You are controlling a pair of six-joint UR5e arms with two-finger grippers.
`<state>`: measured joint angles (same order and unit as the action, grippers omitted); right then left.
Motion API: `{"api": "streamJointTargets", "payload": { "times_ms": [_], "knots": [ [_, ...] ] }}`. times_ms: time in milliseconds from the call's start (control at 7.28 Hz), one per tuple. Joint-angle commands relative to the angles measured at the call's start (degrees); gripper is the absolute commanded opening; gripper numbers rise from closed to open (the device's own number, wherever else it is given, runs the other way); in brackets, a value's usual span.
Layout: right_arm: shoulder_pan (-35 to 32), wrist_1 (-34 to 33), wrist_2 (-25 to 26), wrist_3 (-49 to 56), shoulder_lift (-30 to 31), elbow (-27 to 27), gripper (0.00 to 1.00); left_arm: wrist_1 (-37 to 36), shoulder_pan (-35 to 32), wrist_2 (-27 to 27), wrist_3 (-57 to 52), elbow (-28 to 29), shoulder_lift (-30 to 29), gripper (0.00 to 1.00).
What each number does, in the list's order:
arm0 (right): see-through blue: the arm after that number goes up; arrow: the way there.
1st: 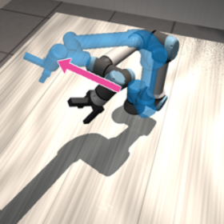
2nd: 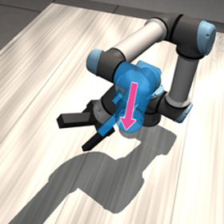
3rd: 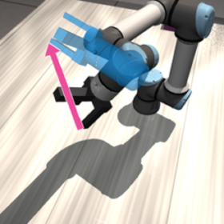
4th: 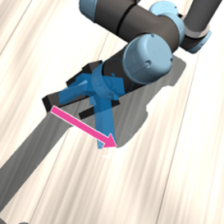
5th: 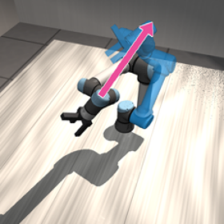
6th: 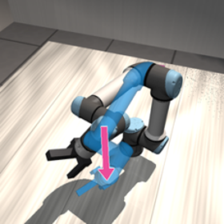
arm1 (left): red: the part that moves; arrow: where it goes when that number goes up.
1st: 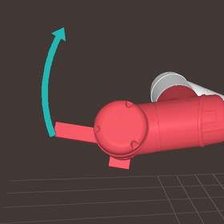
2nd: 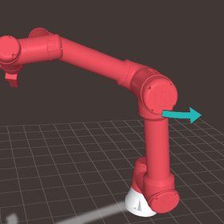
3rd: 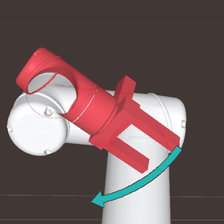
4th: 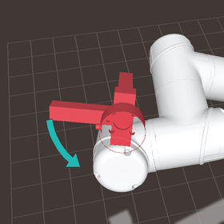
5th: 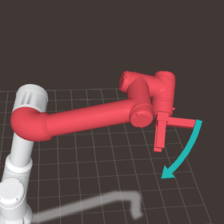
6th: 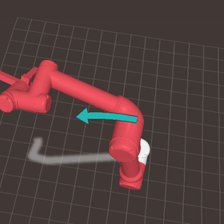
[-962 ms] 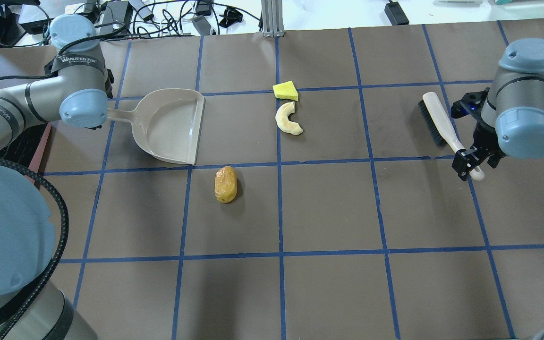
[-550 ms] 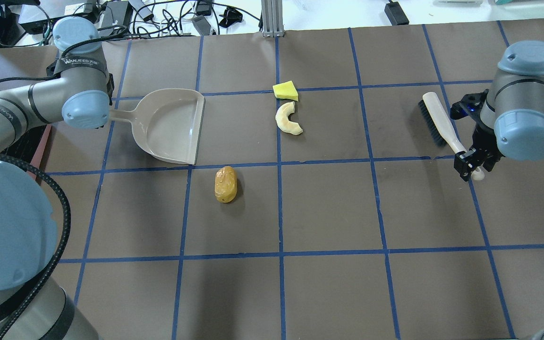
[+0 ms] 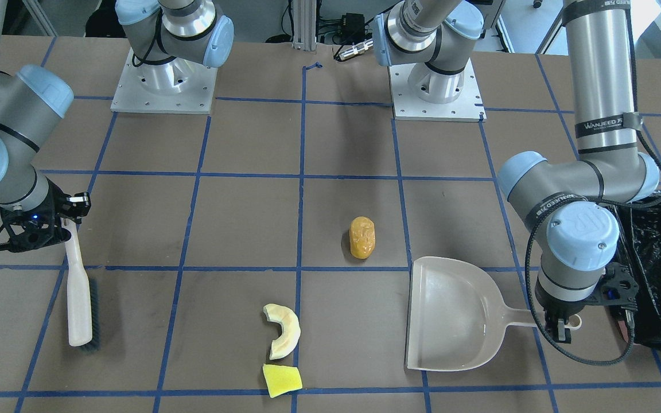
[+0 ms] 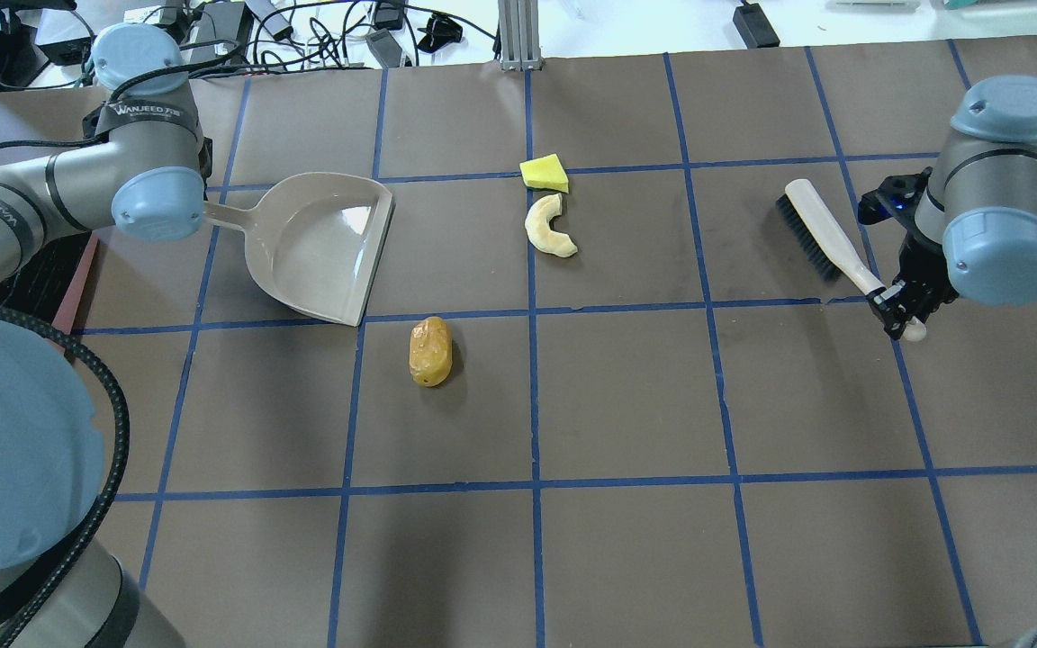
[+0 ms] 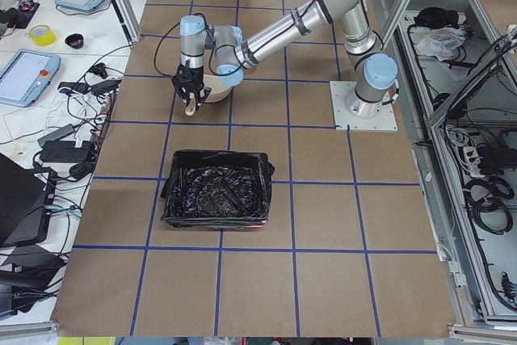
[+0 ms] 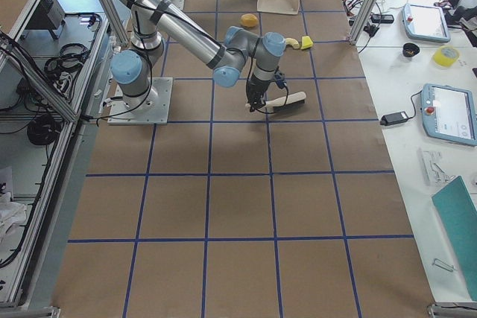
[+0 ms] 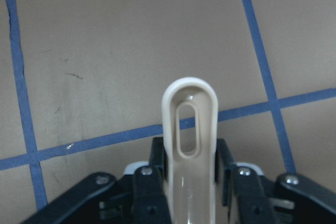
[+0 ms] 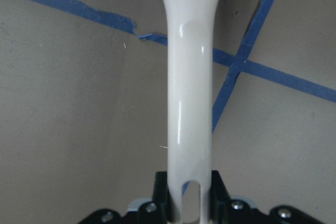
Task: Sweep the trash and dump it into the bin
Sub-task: 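Lift the brush with the right gripper while the left gripper raises the dustpan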
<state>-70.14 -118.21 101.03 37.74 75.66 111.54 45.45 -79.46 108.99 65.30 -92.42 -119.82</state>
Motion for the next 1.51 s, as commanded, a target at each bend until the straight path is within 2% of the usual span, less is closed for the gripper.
{"api": "streamJointTargets", "payload": {
  "times_ms": [0,137,275,412,550,962,1100,1374],
  "knots": [
    [-0.3,0.5,-0.1,-3.6,0.5,-2.2,0.00,0.6,-5.1,6.1,2.4,1.8,0.6,0.00],
    [-1.0,2.4,0.7,-6.5,0.7,-4.5,0.00,3.1,-9.4,10.1,8.5,2.4,0.5,0.00],
    [-3.1,3.9,1.0,-8.6,0.9,-5.4,0.00,8.1,-11.7,12.0,12.2,4.6,0.6,0.00],
    [-6.5,4.0,2.8,-12.8,1.2,-5.5,0.00,16.9,-13.5,11.5,18.0,8.0,0.6,0.00],
    [-10.7,5.5,3.6,-19.0,1.2,-5.5,0.00,21.7,-14.2,11.4,21.8,10.4,-0.1,0.00],
    [-23.8,7.1,2.6,-41.4,0.6,-5.5,0.00,22.1,-14.2,10.6,26.4,10.3,-1.9,0.00],
    [-26.1,6.7,0.9,-43.5,-0.9,-6.7,0.00,22.1,-14.4,10.5,28.6,10.3,-2.5,0.00],
    [-30.7,6.6,0.6,-42.7,-7.4,-12.6,0.00,22.1,-14.4,10.7,28.9,10.6,-3.5,0.00]
  ]
}}
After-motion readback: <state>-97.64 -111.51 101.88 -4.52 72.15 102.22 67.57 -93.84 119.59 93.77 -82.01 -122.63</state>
